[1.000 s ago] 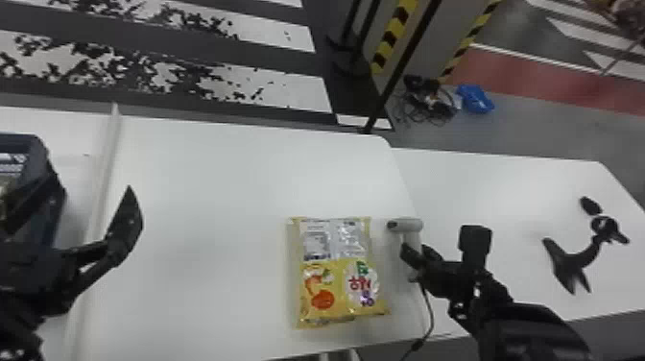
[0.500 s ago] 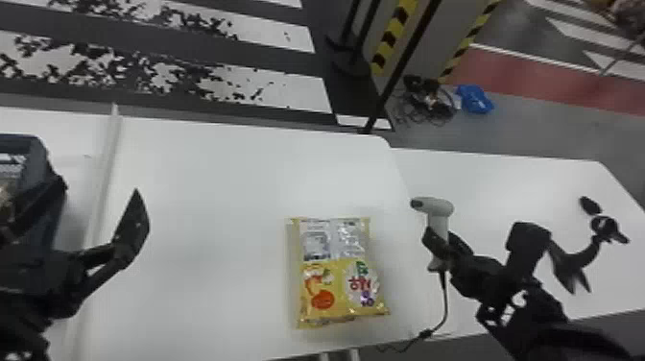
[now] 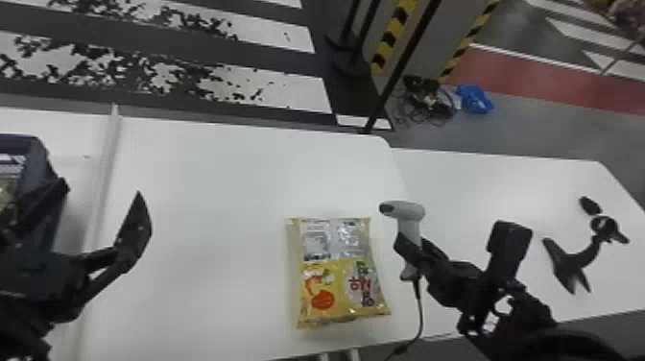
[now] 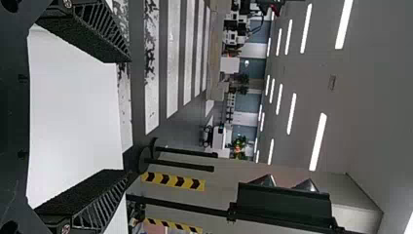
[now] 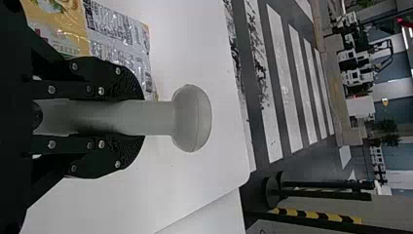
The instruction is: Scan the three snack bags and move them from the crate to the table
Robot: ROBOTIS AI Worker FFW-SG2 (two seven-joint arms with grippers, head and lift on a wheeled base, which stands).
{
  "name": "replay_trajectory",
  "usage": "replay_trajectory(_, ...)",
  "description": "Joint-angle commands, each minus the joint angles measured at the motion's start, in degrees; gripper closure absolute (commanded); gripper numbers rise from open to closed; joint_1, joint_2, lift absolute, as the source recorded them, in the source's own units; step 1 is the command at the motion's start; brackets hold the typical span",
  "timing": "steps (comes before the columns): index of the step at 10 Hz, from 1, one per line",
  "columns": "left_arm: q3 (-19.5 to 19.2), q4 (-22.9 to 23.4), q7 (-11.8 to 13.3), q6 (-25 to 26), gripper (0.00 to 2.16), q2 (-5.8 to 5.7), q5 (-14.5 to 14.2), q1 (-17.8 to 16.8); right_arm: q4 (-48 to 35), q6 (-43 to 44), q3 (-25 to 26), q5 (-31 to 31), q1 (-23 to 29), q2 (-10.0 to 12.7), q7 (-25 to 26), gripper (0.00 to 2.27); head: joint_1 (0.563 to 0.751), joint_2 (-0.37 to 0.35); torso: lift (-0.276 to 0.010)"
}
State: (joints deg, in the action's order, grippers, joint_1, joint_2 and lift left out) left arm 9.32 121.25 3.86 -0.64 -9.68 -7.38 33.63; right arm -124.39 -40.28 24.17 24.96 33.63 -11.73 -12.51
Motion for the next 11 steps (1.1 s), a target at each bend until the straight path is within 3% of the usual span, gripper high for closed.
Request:
replay_trajectory(1,-0.1,-0.13,0.01,-0.8,0.06,-0.17,0.0,0.29,1.08,-0.29,-3.52,-3.43,-1.55,0.04,1.26,2.24,0.695,-0.347,-0.062)
replay_trajectory(5,-1.06,-0.66,0.01,-1.33,0.06,-0.17,-0.35,0.82,6.36,-2.93,-10.46,-9.93,-6.83,-0.48,2.23,2.24,0.695,-0.283,-0.062)
replay_trajectory(9,-0.98,-0.75,0.01,-2.03,0.06,-0.17,-0.44,0.82,7.59,-3.45,-11.34,-11.34,-7.44,-1.36,2.49,2.24,0.695,-0.264,-0.062)
replay_trajectory(11,-1.06,-0.75,0.01,-2.03,0.06,-0.17,-0.44,0.91,5.65,-2.05,-9.41,-9.23,-6.04,-1.27,2.49,2.24,0.695,-0.267,-0.062)
